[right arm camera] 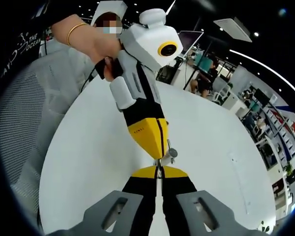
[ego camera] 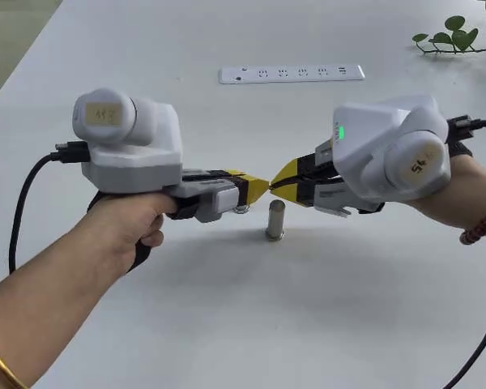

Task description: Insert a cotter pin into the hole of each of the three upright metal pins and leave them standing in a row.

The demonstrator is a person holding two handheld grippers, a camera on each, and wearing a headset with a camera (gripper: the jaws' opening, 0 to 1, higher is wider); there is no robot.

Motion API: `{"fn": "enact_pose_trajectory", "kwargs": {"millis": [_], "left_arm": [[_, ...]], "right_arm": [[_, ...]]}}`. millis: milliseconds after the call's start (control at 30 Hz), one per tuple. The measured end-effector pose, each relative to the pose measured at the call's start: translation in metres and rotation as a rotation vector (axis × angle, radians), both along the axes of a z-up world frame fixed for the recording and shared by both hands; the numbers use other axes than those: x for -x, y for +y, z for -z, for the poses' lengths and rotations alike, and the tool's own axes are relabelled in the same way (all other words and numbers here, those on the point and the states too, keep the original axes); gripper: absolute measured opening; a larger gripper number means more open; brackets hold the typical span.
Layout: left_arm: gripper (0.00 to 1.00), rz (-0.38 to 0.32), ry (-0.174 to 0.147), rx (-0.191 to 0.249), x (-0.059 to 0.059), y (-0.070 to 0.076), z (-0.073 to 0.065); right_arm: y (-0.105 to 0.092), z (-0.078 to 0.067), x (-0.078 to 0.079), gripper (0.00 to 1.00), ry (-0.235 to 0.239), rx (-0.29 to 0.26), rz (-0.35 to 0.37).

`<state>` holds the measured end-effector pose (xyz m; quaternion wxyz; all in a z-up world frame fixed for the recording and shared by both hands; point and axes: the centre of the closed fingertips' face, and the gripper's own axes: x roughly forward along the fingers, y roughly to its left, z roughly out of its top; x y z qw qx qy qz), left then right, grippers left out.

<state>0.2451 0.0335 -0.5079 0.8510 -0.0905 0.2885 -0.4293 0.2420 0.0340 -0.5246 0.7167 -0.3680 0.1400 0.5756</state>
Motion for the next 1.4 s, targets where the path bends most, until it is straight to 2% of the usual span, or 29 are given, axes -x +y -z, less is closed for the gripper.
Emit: {"fn": "enact_pose_trajectory", "kwargs": {"millis": [267, 467, 633, 800, 867, 1033, 1133, 1200, 1400], "left_arm": [[0.0, 0.011, -0.024, -0.006, 0.0, 0.002, -0.001], [0.0, 0.035, -0.043, -0.007, 0.004, 0.002, -0.003], [0.0, 0.03, -0.049, -0.003, 0.004, 0.007, -0.001], [0.0, 0.029, -0.049, 0.009, 0.005, 0.01, 0.0], [0.0, 0.034, -0.054, 0.016, 0.005, 0.011, -0.001], [0.0, 0.065, -0.085, 0.044, 0.008, 0.011, -0.007], [0.0, 0.083, -0.097, 0.044, 0.011, 0.011, -0.007], [0.0, 0.1, -0.107, 0.041, 0.013, 0.011, -0.007], [0.0, 0.135, -0.114, 0.08, 0.022, 0.012, -0.011]], "right_arm": [[-0.001, 0.002, -0.004, 0.0, 0.074, -0.031, 0.045], [-0.002, 0.006, 0.0, 0.01, 0.137, -0.044, 0.081], [-0.004, 0.008, -0.001, 0.04, 0.269, -0.123, 0.142], [-0.009, 0.007, -0.004, 0.06, 0.351, -0.174, 0.183], [-0.008, 0.006, -0.001, 0.07, 0.408, -0.206, 0.203], [-0.007, 0.003, 0.007, 0.08, 0.489, -0.254, 0.2], [-0.006, 0.001, 0.012, 0.07, 0.542, -0.281, 0.194], [-0.005, -0.001, 0.014, 0.07, 0.559, -0.295, 0.192], [-0.001, -0.005, 0.026, 0.06, 0.606, -0.304, 0.143]]}}
